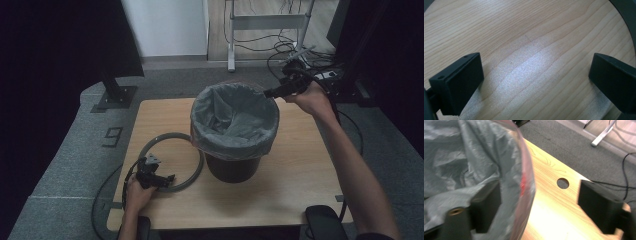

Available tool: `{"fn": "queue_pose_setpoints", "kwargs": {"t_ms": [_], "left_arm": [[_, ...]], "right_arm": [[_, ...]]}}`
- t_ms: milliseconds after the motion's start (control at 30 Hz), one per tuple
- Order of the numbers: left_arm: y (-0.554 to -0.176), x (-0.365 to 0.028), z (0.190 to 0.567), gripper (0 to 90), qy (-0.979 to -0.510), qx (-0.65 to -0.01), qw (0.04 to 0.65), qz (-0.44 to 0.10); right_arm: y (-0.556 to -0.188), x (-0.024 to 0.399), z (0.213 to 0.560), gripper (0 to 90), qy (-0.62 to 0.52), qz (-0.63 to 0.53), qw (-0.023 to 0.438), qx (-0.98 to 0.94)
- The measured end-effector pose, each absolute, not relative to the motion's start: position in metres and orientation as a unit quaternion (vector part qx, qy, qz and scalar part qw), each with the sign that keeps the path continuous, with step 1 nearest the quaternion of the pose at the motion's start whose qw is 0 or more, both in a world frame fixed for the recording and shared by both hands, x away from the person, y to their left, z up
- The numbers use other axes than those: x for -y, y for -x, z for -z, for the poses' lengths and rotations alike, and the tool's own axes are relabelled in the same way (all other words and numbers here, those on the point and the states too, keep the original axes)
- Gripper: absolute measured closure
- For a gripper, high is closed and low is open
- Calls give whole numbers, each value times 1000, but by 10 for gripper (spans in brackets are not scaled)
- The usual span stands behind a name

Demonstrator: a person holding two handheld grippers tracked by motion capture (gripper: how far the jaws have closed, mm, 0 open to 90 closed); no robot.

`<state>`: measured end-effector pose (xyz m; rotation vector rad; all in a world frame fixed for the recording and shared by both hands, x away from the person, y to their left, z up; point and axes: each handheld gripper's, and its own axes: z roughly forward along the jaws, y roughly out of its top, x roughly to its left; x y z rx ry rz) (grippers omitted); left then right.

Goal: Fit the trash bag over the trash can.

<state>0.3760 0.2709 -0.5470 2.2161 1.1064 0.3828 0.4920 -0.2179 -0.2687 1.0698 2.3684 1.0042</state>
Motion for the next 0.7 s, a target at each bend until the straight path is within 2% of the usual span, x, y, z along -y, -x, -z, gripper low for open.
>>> {"fn": "queue_pose_setpoints", "kwargs": {"t_ms": [33, 67, 133, 167, 200, 300, 433, 700], "left_arm": [[-376, -271, 547, 0, -840, -419, 312, -145], [-376, -271, 547, 0, -840, -420, 313, -146], [-376, -271, 547, 0, -840, -420, 313, -146], [-376, -271, 547, 0, -840, -420, 313, -146], [-376, -271, 547, 0, -840, -420, 313, -146], [-376, -271, 547, 0, -840, -420, 313, -146], [-376, -271, 547, 0, -839, -420, 313, -146], [-376, -271, 547, 0, -839, -420, 313, -146]], "right_arm": [[-497, 217, 270, 326, -380, -355, 172, -837], [-503, 216, 271, 449, -376, -359, 165, -838], [-505, 214, 272, 602, -372, -356, 170, -840], [-506, 213, 272, 653, -371, -355, 176, -840], [-506, 213, 272, 653, -371, -355, 176, -840], [-511, 209, 277, 796, -367, -340, 164, -850], [-516, 205, 287, 824, -372, -314, 162, -859], [-527, 202, 311, 848, -388, -298, 124, -863]]}}
